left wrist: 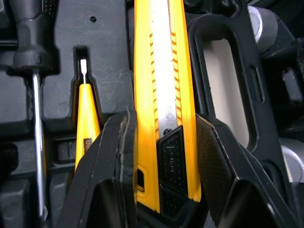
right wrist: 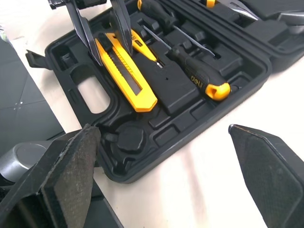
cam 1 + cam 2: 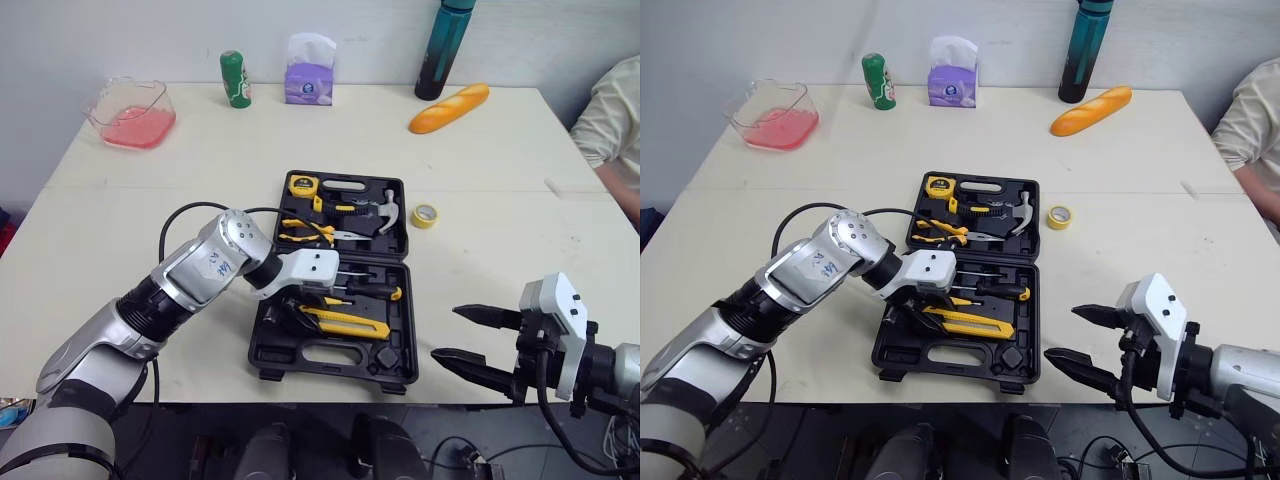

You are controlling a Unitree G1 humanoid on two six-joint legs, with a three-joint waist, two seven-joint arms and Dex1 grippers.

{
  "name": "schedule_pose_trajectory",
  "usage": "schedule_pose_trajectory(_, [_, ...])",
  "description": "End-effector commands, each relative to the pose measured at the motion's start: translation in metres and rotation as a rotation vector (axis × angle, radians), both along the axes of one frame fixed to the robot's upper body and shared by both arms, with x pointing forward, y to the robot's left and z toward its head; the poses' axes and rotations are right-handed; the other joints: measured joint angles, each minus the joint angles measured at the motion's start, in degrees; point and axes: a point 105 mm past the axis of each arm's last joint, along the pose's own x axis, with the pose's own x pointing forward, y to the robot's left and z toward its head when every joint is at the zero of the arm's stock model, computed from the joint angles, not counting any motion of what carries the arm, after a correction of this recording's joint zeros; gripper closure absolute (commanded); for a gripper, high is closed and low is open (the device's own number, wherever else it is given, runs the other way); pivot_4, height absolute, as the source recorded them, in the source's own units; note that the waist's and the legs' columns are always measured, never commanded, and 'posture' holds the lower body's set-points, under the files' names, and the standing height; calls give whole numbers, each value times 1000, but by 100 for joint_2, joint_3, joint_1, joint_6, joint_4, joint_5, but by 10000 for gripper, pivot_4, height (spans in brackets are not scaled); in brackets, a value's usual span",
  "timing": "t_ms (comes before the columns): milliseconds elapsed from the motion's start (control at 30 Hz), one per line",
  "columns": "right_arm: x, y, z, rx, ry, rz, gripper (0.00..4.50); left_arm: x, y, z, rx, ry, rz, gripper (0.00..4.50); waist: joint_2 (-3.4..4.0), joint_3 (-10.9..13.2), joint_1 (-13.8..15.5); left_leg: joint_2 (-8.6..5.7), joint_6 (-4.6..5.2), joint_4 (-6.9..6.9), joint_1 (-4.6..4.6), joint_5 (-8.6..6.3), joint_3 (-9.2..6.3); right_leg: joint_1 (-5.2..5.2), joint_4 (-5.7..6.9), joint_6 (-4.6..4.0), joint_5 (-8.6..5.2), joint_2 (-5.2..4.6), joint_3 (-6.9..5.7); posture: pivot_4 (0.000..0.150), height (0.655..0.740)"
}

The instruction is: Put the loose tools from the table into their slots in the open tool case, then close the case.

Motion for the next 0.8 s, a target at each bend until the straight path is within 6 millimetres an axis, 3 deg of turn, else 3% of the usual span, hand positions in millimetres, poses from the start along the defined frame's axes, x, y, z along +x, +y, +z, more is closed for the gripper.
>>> schedule_pose_trajectory(33, [-1, 4, 7, -10, -47, 21, 0, 1, 5, -4, 15, 2, 11, 31859, 0, 0, -2, 0, 0, 0, 1, 0, 0, 0, 0, 0, 0, 0, 1, 1500, 7400])
schedule_pose_trajectory(100, [1, 4, 7, -10, -52, 22, 0, -3, 6, -4, 12, 25, 15, 31859, 0, 0, -5, 0, 1, 0, 2, 0, 0, 1, 1, 0, 0, 0, 1, 1500, 7400])
schedule_pose_trajectory(167, [3, 4, 7, -10, -56, 26, 0, -6, 8, -3, 10, 47, 16, 21598, 0, 0, -6, 0, 1, 0, 3, 0, 0, 1, 2, 0, 0, 0, 2, 1500, 7400])
schedule_pose_trajectory(233, [4, 5, 7, -10, -56, 31, 0, -9, 11, 0, 8, 58, 16, 14603, 0, 0, -14, 1, 1, 0, 2, 0, -1, 0, 2, 0, 0, 1, 1, 1500, 7400])
schedule_pose_trajectory(333, [6, 5, 7, -13, -57, 44, 0, -7, 13, 16, -47, 50, 43, 640, 1, 0, -12, 2, 1, -1, 2, 0, -1, 0, 2, -1, 0, 1, 1, 1500, 7400])
schedule_pose_trajectory(367, [6, 5, 7, -14, -57, 47, 0, -6, 12, 22, -84, 35, 31, 218, 1, 0, -12, 2, 1, 1, 0, 0, -1, 0, 2, -1, 0, 1, 0, 1500, 7400])
schedule_pose_trajectory(600, [11, 5, 8, -19, -61, 68, 0, -7, -5, 41, -450, -130, -132, 218, 1, 0, 5, -1, 4, 10, -1, -1, -7, 6, 1, 1, 1, -8, -5, 1500, 7400])
schedule_pose_trajectory(700, [14, 6, 9, -21, -65, 81, 0, -10, -7, 36, -570, -119, -169, 8587, 1, 0, -5, 0, 5, 11, 0, -1, -6, 6, 1, 2, 2, -6, -7, 1500, 7400])
schedule_pose_trajectory(800, [15, 7, 10, -21, -67, 99, 0, -10, -5, 27, -612, -77, -156, 22960, 1, -1, -10, 0, 5, 13, 1, -1, -5, 6, 5, 2, 2, -5, -9, 1500, 7400])
